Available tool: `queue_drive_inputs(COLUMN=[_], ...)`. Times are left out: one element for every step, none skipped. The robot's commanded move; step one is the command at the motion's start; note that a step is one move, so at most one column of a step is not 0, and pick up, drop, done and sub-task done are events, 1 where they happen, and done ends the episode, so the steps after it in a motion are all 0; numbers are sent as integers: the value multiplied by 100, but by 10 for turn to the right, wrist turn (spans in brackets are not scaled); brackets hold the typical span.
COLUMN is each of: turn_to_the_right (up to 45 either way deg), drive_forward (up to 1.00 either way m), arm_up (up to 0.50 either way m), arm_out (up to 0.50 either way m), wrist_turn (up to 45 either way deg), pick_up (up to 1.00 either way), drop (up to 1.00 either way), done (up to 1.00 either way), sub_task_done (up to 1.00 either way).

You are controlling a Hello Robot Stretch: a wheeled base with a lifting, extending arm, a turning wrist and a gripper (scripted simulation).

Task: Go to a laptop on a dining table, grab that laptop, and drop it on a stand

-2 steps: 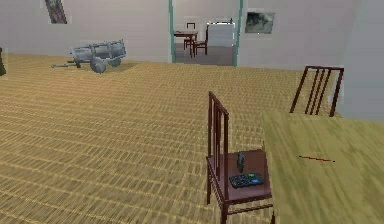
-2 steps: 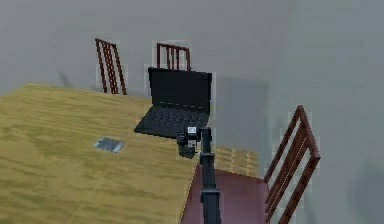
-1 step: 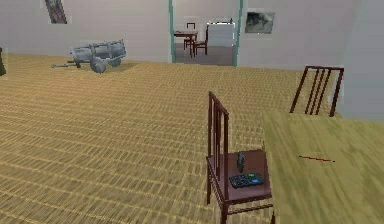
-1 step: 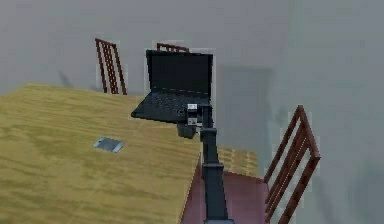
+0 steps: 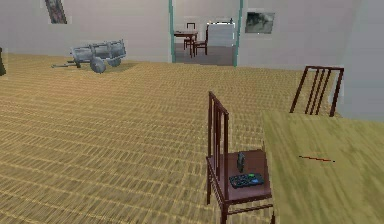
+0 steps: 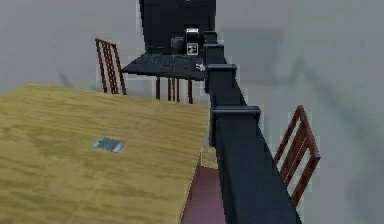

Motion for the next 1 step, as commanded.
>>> queue_drive_inputs(turn_to_the_right=[0], drive_forward=[0], arm_up=[0], arm_out=[0], wrist_turn=[-450], pick_up=[0], drop=[0], done=[0], sub_task_done=[0])
